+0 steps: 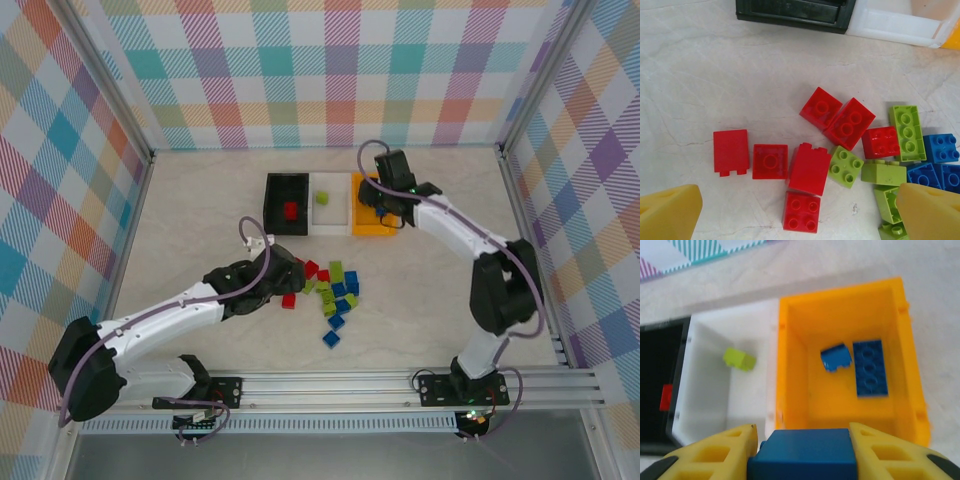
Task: Sort the legos into containers by color
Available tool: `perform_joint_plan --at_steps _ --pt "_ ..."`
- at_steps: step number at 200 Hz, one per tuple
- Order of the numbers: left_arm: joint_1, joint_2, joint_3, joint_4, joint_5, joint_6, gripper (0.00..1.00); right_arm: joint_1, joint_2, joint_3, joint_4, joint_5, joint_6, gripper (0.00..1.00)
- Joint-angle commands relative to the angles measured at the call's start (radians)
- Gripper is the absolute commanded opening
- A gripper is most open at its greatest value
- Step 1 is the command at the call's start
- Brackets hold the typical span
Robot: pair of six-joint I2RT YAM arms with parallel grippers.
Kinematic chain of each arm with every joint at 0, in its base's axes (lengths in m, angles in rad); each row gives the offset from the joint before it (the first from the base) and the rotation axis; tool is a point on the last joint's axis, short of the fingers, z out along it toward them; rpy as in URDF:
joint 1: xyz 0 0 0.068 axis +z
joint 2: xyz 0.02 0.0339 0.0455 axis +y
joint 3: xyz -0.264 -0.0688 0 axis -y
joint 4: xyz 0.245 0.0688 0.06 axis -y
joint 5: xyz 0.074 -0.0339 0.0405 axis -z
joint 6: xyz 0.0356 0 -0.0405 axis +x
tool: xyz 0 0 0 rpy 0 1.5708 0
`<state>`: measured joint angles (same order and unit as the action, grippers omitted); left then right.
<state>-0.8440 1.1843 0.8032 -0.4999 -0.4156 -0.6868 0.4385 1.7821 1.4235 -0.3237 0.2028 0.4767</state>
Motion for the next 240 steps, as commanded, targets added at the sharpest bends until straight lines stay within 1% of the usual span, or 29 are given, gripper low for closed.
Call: perform_joint_plan --at_steps 1,35,42,52,63,82,105,124,142,165,186,190,195,202,222,240 --pt "-0.004 -0.041 -0.009 -0.047 -0.033 -0.015 1.00 -0.019 0.129 0.098 -0.070 0.027 -0.017 0.38" --pt "-0.002 -0.077 -0.023 -0.072 -0.039 -0.012 1.00 -0.030 0.274 0.228 -0.108 0.012 -0.009 0.41" --pt "0.000 -0.085 -0.031 -0.072 -0.035 -0.011 1.00 -0.032 0.291 0.238 -0.111 0.008 -0.005 0.45" --pt "0.008 -0.095 -0.040 -0.071 -0.022 -0.011 1.00 -0.033 0.299 0.244 -0.113 0.001 0.002 0.53" --pt "0.017 -0.101 -0.046 -0.068 -0.001 -0.013 1.00 -0.032 0.290 0.242 -0.109 -0.013 -0.002 0.57" --pt "0.029 -0.096 -0.050 -0.054 0.072 0.012 1.00 -0.031 0.230 0.224 -0.102 -0.023 -0.015 0.61" --pt "0.031 -0.064 -0.034 -0.066 0.107 0.031 1.00 -0.028 0.123 0.167 -0.096 -0.039 -0.033 0.64" --pt "0.033 -0.052 -0.023 -0.078 0.116 0.032 1.00 -0.014 0.020 0.071 -0.077 -0.049 -0.033 0.64" --pt "0.035 -0.056 -0.005 -0.091 0.135 0.035 1.00 0.013 -0.084 -0.039 -0.094 -0.079 -0.029 0.64" --pt "0.035 -0.082 0.010 -0.129 0.112 0.029 1.00 0.096 -0.228 -0.223 -0.115 -0.138 -0.035 0.66" --pt "0.039 -0.130 0.010 -0.165 0.060 0.011 1.00 0.225 -0.348 -0.385 -0.142 -0.183 -0.038 0.67" --pt "0.040 -0.140 0.008 -0.166 0.056 0.012 1.00 0.248 -0.361 -0.401 -0.161 -0.192 -0.035 0.68" --pt "0.041 -0.154 0.007 -0.166 0.053 0.011 1.00 0.281 -0.376 -0.425 -0.184 -0.200 -0.029 0.72" --pt "0.043 -0.167 0.007 -0.170 0.047 0.012 1.00 0.323 -0.396 -0.456 -0.207 -0.205 -0.022 0.73" --pt "0.049 -0.182 0.014 -0.185 0.032 0.017 1.00 0.435 -0.434 -0.525 -0.266 -0.206 0.011 0.73" --pt "0.052 -0.186 0.018 -0.196 0.021 0.020 1.00 0.522 -0.425 -0.547 -0.295 -0.201 0.026 0.73"
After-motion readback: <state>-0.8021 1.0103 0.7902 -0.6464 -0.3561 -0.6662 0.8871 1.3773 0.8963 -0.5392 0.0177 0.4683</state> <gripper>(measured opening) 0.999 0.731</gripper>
